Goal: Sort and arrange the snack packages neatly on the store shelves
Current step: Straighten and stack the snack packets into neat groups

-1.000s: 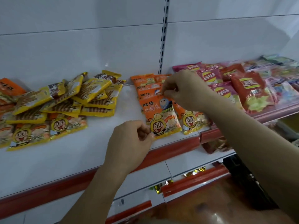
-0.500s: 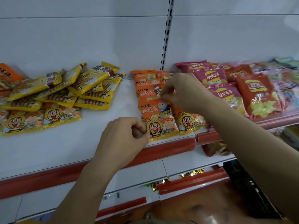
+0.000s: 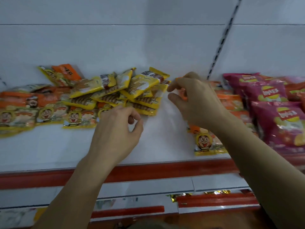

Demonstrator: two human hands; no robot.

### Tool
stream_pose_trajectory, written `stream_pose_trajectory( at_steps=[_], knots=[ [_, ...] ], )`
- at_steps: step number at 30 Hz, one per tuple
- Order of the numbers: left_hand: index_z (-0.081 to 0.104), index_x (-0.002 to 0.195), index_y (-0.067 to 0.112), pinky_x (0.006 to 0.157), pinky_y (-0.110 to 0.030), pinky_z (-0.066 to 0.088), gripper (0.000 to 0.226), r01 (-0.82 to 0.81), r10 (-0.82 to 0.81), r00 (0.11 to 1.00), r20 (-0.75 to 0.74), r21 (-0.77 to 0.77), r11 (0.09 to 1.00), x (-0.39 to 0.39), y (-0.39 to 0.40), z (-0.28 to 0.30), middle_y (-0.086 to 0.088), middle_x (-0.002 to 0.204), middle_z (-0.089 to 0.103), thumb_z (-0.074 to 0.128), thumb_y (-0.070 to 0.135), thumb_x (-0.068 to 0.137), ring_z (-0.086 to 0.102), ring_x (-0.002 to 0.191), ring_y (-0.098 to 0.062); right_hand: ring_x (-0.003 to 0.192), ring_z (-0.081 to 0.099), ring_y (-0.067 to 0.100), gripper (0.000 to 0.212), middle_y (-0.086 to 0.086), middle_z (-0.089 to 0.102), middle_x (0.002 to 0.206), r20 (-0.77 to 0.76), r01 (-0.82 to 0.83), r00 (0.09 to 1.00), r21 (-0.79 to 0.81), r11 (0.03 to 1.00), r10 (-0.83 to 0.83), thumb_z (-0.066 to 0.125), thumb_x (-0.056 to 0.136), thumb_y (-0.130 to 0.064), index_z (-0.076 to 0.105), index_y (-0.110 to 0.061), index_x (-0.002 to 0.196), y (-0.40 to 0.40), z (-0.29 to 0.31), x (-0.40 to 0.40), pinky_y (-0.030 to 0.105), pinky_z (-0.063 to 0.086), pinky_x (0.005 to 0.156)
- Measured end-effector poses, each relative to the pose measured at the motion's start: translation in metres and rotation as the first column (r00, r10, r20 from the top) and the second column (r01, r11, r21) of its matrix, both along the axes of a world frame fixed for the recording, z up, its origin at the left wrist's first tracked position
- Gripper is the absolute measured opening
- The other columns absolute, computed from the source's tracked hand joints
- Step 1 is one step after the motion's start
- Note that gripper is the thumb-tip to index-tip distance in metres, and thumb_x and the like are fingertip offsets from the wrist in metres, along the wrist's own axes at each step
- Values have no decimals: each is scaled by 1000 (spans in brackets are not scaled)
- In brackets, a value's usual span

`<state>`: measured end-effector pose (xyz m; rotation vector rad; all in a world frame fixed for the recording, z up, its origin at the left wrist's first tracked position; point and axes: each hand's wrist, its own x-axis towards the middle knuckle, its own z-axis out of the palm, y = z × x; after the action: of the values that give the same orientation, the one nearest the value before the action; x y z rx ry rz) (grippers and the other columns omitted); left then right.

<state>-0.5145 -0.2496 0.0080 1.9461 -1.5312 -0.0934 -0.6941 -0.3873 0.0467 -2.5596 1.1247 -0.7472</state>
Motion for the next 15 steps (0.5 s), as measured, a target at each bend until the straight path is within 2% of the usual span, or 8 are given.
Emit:
stream_pose_trajectory(
  at_steps=[2,4,7,9,11,13,15],
  knots=[
    [69,90,26,68,-28,49,3,-32,32,999,21,-19,999,25,12,3,11,86,60,66,28,90,56,80,-4,84,57,19,16,0,55,105,43,-33,999,-3,999,33,64,95,-31,69,-27,110,7,3,29,36,47,78],
    [68,90,25,66,-20,43,3,-67,68,997,48,-28,997,51,23,7,13,85,59,65,26,91,55,79,-2,87,59,20,18,0,56,104,64,-63,996,-6,998,63,65,93,-30,68,-28,111,15,6,60,37,48,80],
    [68,93,24,68,-26,45,1,-143,146,986,76,-44,989,93,39,9,11,86,57,67,25,92,53,79,-7,105,56,27,20,0,57,108,77,-65,995,-24,998,67,64,92,-33,69,-29,111,29,4,110,42,47,88],
    [67,101,22,73,-31,48,10,-187,191,978,83,-50,981,119,49,6,8,92,56,67,28,93,54,85,-12,126,44,31,29,1,53,125,55,85,995,-33,996,-84,61,92,-45,66,-35,118,34,1,133,51,43,99],
    [65,113,22,81,-35,48,21,-215,218,972,83,-40,976,141,57,3,4,106,56,65,30,94,55,97,-17,139,30,34,43,6,43,143,14,256,966,40,966,-257,56,91,-57,58,-39,131,32,-1,141,56,34,109],
    [63,122,21,86,-32,43,29,-226,228,971,71,-34,973,158,61,2,2,119,56,65,31,95,52,110,-19,144,23,38,57,12,37,151,-12,315,948,166,935,-317,51,89,-68,51,-41,138,25,-9,143,57,26,116],
    [59,128,22,91,-32,40,37,-215,217,973,77,-30,976,173,60,1,0,126,54,67,31,93,49,118,-21,144,23,39,68,10,38,152,-34,306,951,225,925,-306,43,82,-79,49,-43,140,22,-16,148,58,26,114]
  ],
)
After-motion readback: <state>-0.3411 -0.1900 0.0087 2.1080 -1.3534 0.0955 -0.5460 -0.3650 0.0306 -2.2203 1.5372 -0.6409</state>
